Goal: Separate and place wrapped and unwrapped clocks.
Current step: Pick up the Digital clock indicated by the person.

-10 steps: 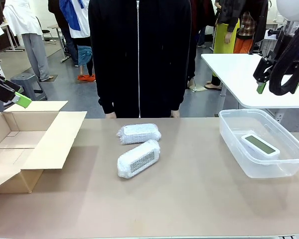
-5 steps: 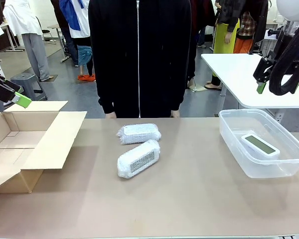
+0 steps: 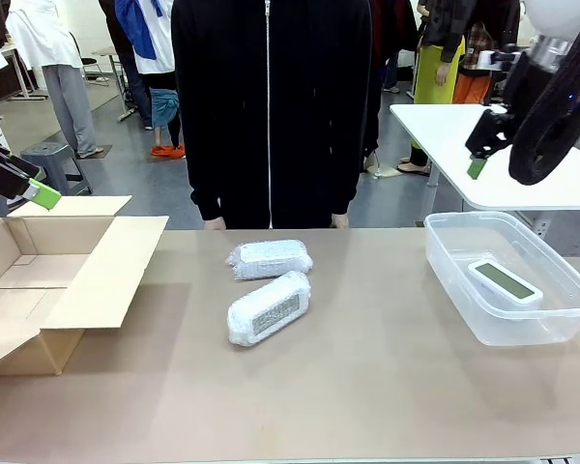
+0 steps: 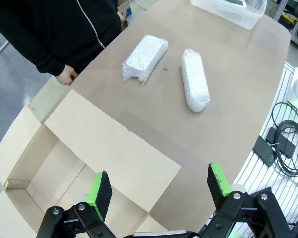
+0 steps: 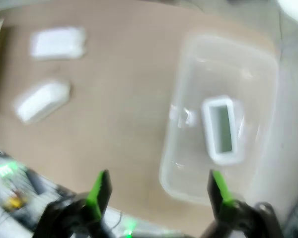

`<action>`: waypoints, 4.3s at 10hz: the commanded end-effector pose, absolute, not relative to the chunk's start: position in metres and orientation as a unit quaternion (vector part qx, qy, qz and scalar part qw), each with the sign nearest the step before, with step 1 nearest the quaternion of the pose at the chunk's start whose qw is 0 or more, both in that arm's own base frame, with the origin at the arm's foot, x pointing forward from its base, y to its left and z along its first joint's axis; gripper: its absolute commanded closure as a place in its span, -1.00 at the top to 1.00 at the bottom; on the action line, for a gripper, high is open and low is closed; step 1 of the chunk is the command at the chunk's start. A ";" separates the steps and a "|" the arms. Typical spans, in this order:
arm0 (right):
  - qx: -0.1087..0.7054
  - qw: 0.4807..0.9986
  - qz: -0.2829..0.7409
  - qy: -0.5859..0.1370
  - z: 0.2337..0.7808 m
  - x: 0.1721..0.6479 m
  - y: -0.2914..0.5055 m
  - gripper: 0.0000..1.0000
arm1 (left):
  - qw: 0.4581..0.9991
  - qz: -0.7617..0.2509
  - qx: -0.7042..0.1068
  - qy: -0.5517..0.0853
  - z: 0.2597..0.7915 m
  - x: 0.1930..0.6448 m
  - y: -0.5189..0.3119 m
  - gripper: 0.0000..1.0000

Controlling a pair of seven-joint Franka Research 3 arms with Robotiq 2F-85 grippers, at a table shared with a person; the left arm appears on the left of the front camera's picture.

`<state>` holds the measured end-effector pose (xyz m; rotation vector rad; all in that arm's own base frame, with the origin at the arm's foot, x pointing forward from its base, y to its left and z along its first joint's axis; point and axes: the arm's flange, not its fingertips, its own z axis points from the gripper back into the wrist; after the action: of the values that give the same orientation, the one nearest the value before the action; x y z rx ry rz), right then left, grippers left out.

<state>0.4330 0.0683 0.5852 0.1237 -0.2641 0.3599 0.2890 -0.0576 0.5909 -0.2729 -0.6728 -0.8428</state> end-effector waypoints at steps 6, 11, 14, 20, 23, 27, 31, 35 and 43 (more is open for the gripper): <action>0.228 0.779 0.544 -0.215 0.568 0.374 0.107 1.00 | 0.849 -0.400 -0.130 -0.320 0.590 0.289 -0.057 1.00; 0.184 0.786 0.546 -0.224 0.602 0.338 0.108 1.00 | 0.849 -0.400 -0.130 -0.320 0.590 0.289 -0.057 1.00; 0.192 0.776 0.554 -0.232 0.605 0.339 0.107 1.00 | 0.849 -0.400 -0.130 -0.320 0.590 0.289 -0.057 1.00; 0.192 0.776 0.554 -0.232 0.605 0.339 0.107 1.00 | 0.849 -0.400 -0.130 -0.320 0.590 0.289 -0.057 1.00; 0.192 0.776 0.554 -0.232 0.605 0.339 0.107 1.00 | 0.849 -0.400 -0.130 -0.320 0.590 0.289 -0.057 1.00; 0.192 0.776 0.554 -0.232 0.605 0.339 0.107 1.00 | 0.849 -0.400 -0.130 -0.320 0.590 0.289 -0.057 1.00; 0.192 0.776 0.554 -0.232 0.605 0.339 0.107 1.00 | 0.849 -0.400 -0.130 -0.320 0.590 0.289 -0.057 1.00; 0.192 0.776 0.554 -0.232 0.605 0.339 0.107 1.00 | 0.849 -0.400 -0.130 -0.320 0.590 0.289 -0.057 1.00; 0.192 0.776 0.554 -0.232 0.605 0.339 0.107 1.00 | 0.853 -0.461 -0.122 -0.211 0.519 0.368 -0.178 1.00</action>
<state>0.3379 0.1077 0.6059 0.3895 -0.4928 1.1902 0.3324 -0.1510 0.5289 -0.2331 -0.4856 -0.9690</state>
